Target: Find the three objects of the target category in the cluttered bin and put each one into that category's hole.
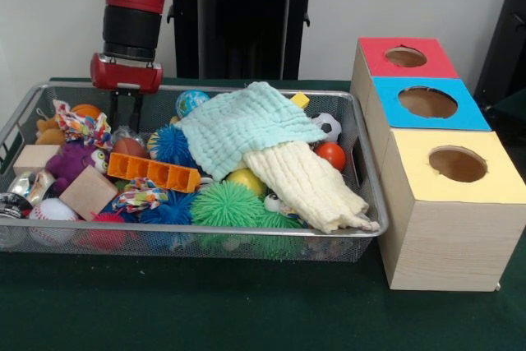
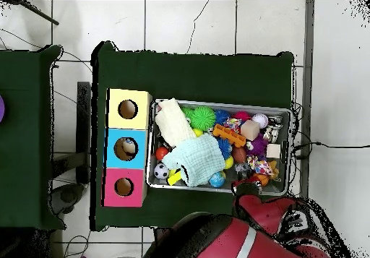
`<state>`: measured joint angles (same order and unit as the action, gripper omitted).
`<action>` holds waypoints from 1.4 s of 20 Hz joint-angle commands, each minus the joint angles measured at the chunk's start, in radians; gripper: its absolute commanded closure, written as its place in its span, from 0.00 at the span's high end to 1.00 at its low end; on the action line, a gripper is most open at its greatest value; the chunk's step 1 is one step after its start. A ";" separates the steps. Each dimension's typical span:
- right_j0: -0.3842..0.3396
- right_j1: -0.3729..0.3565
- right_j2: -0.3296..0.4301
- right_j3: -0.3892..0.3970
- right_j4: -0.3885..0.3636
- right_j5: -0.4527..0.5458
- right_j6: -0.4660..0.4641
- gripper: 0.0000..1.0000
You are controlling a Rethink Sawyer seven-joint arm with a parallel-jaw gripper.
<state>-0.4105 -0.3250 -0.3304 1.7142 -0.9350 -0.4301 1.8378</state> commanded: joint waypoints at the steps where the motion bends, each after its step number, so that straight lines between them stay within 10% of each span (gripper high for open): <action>1: 0.010 0.089 0.104 -0.093 0.043 0.003 0.079 0.00; 28: 0.023 -0.015 0.097 0.035 0.014 0.068 0.118 0.00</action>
<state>-0.4078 -0.3396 -0.3304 1.7192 -0.9350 -0.4291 1.8378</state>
